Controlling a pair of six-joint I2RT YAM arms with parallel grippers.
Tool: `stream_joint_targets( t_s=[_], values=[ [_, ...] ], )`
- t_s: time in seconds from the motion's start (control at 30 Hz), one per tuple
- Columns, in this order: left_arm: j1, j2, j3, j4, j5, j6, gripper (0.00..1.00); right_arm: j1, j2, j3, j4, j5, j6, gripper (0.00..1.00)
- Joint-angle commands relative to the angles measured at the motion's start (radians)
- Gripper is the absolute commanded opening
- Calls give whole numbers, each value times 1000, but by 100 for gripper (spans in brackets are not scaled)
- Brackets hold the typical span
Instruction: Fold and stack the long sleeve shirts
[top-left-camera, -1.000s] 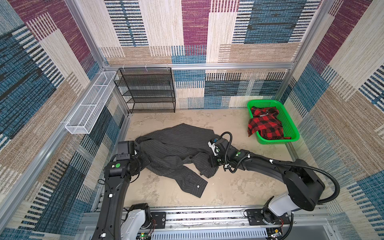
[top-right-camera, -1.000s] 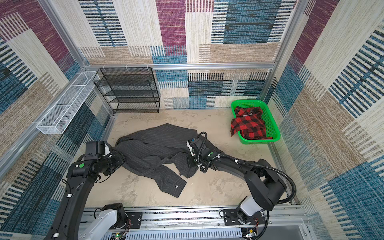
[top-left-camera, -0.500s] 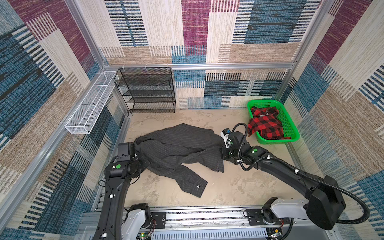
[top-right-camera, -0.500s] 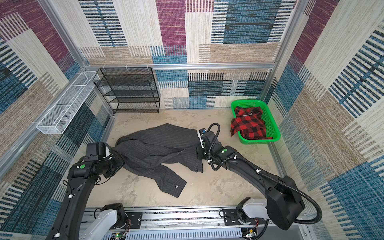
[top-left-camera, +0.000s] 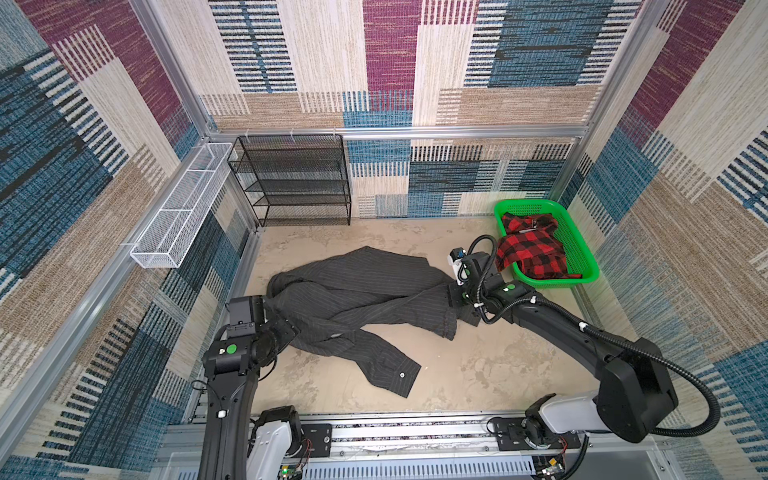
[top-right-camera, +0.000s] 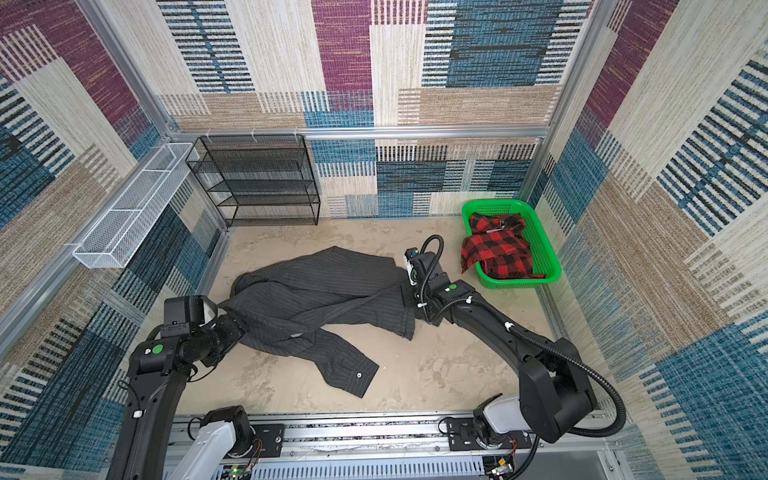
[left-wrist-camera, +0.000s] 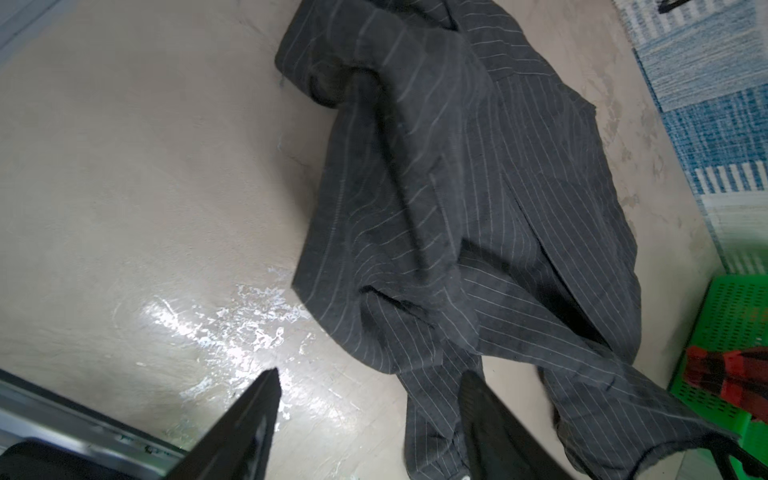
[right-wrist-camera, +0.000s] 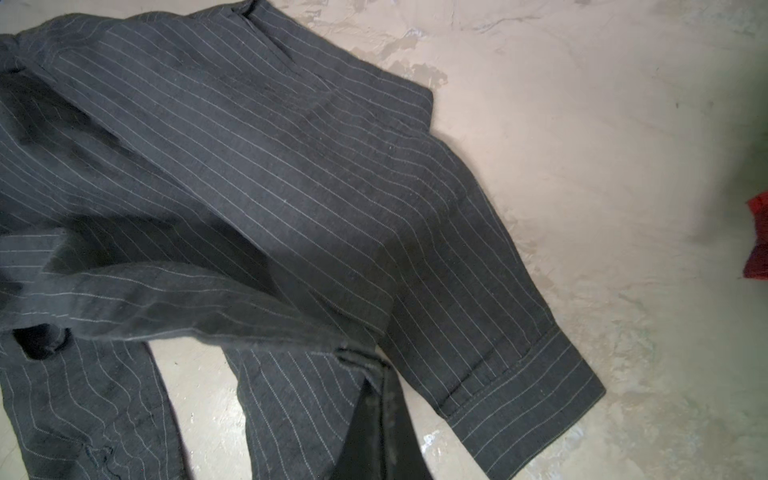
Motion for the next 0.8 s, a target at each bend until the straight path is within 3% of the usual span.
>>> stream_joint_targets(
  t_s=[0.0,0.2,0.43,0.77],
  values=[
    [39,-1,-46,11,50,-33,72,-7,14,19,37,-5,-34,4],
    [64,20,-97,85,50,-48,72,-34,35,26,35,-15,-58,4],
    [64,55,-189,435,134,-60,69,-54,39,19,40,-29,-67,4],
    [64,240,-117,486,165,34,68,-101,33,20,48,-37,-65,4]
  ],
)
